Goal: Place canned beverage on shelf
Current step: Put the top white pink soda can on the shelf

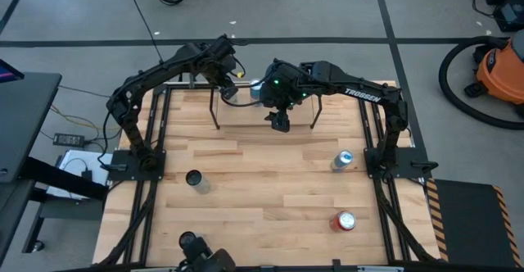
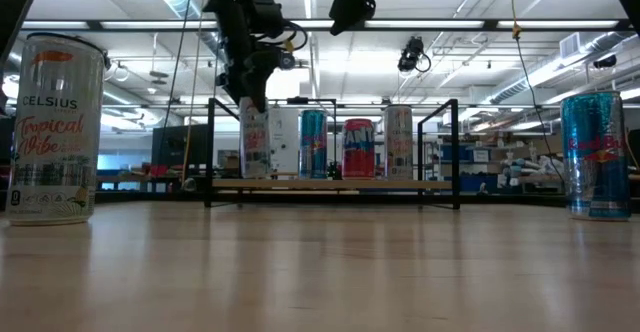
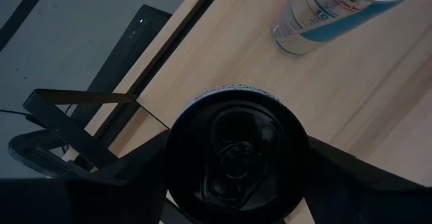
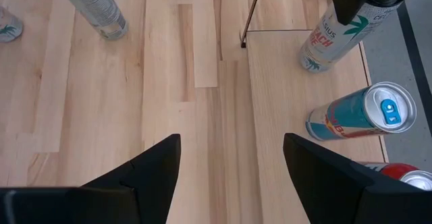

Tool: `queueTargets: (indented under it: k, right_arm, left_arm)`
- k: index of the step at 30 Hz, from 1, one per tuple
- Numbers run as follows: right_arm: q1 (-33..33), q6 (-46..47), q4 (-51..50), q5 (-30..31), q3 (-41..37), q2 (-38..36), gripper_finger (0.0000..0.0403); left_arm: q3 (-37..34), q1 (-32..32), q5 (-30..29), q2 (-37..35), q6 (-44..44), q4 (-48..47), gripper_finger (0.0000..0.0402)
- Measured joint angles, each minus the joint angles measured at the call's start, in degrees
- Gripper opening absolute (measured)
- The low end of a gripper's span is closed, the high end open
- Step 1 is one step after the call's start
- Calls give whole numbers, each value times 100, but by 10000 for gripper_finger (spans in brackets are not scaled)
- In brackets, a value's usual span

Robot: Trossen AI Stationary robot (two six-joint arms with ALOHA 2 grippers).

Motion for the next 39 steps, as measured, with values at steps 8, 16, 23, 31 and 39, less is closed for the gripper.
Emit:
queueTargets:
  k: [8,16,23,31,39]
  right_arm:
    - [2,36,2,0,0,0,270]
    - [2,38,2,-2,0,0,270]
    - [2,38,1,-2,0,0,270]
    - [2,38,1,-2,0,0,270]
    - [2,36,1,-2,0,0,270]
  left_arm:
    - [0,-7,-4,-2,25,64,298]
    - [0,-7,-4,-4,110,57,299]
    - [1,10,5,-7,175,48,299]
    - [2,10,2,-13,311,101,300]
    - [10,4,-6,-197,451,130,300]
